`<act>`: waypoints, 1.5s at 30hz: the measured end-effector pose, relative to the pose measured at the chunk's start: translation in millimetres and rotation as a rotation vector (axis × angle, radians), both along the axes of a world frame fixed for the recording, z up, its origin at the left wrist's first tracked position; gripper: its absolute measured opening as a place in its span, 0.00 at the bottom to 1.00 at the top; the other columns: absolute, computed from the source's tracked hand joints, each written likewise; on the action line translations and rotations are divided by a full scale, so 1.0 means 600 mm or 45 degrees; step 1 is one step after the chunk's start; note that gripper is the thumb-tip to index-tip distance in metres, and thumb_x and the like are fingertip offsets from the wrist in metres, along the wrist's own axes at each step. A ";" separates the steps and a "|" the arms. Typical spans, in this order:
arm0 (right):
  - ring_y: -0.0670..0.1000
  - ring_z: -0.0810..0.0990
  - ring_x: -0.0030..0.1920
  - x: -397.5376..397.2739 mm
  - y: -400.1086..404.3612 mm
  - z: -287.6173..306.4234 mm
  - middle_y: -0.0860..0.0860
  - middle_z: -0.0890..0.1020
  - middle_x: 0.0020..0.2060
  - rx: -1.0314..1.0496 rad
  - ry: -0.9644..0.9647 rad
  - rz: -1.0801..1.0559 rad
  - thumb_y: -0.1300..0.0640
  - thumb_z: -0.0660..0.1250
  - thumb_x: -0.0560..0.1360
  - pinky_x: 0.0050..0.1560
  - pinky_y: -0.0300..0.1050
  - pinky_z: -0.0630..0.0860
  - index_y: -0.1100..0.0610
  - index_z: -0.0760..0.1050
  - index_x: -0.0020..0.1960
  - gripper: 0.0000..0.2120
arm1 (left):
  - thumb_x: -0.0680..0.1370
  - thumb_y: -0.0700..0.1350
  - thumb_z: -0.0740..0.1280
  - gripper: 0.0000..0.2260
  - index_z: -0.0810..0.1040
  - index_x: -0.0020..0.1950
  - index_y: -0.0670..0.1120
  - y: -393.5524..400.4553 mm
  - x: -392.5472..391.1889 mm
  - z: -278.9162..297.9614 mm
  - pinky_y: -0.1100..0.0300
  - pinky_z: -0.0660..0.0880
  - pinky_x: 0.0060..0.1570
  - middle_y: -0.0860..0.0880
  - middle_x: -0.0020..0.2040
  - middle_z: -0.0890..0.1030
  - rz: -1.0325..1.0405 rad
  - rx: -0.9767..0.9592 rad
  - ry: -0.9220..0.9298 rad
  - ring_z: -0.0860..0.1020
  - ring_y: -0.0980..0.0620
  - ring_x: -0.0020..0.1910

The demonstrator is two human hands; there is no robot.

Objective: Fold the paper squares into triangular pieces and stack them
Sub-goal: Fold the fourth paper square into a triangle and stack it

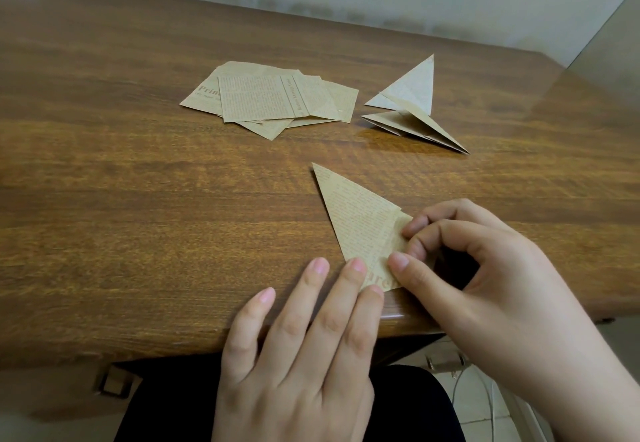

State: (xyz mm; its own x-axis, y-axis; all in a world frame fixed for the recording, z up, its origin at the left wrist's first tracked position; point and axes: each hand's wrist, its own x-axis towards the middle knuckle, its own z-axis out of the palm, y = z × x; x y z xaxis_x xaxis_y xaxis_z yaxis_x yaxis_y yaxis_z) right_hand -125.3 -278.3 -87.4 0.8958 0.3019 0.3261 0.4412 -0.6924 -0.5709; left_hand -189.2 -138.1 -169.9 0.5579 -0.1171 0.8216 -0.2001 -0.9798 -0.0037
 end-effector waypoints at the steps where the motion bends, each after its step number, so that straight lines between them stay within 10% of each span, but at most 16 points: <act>1: 0.42 0.76 0.49 0.000 0.000 0.001 0.39 0.76 0.46 -0.001 0.008 -0.005 0.44 0.67 0.66 0.48 0.23 0.64 0.47 0.72 0.31 0.10 | 0.68 0.47 0.64 0.19 0.74 0.59 0.51 0.000 0.000 0.000 0.55 0.61 0.62 0.54 0.62 0.77 -0.004 -0.002 0.003 0.73 0.55 0.62; 45: 0.41 0.76 0.48 0.000 0.001 0.001 0.39 0.76 0.42 -0.003 -0.001 -0.008 0.46 0.68 0.65 0.48 0.27 0.66 0.47 0.72 0.31 0.08 | 0.69 0.46 0.63 0.18 0.74 0.59 0.51 -0.004 -0.003 0.006 0.54 0.61 0.62 0.52 0.61 0.78 0.017 -0.059 0.047 0.73 0.54 0.62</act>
